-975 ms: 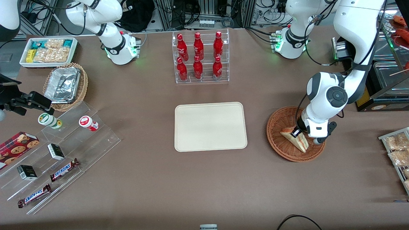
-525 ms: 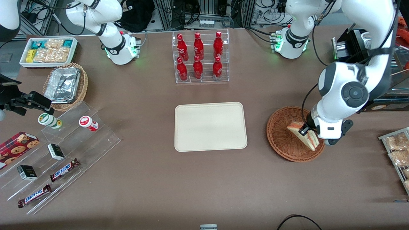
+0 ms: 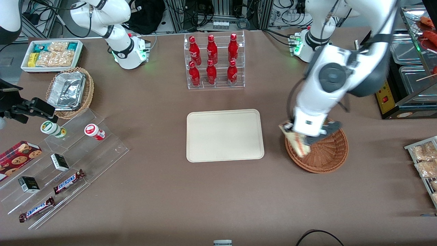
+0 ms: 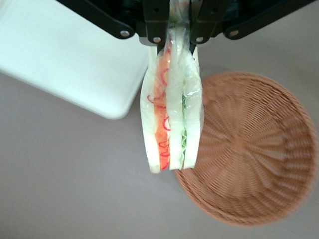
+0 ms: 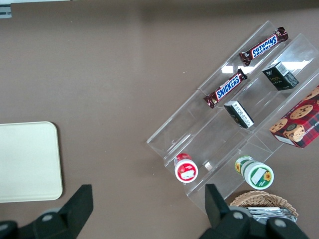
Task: Place sandwich from basket to tray
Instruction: 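Lift the sandwich and carry it with the left gripper to the tray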
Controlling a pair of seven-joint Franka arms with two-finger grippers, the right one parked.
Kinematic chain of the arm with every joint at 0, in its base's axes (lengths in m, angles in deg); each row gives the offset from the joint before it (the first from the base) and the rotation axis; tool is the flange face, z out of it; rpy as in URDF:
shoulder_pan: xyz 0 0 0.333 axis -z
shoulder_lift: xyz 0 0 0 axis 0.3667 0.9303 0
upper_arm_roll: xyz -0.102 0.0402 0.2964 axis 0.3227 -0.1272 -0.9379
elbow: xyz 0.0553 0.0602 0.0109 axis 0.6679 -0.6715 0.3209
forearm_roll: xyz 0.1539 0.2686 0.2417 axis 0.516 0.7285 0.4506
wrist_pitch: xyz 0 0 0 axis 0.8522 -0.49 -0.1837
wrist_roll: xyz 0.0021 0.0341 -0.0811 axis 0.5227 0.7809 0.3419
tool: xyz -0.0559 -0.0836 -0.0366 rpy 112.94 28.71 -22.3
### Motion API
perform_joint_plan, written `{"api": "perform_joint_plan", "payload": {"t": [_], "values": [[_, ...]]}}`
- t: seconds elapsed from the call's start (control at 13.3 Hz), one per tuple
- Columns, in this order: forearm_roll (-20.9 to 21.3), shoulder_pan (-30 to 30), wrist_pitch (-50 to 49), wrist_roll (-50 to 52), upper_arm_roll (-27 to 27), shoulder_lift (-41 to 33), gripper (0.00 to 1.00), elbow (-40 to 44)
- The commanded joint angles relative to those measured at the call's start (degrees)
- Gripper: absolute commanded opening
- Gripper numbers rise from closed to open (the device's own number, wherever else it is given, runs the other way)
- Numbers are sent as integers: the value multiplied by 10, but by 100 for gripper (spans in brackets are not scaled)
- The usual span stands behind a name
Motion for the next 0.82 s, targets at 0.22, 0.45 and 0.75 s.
{"api": "perform_joint_plan", "payload": {"t": [0.22,0.45,0.75], "values": [[0,117,-1,-10,-6,121,9,93],[1,161,71,-4,-6,169,10,101],[4,210,140,-2,-6,218,11,104]]}}
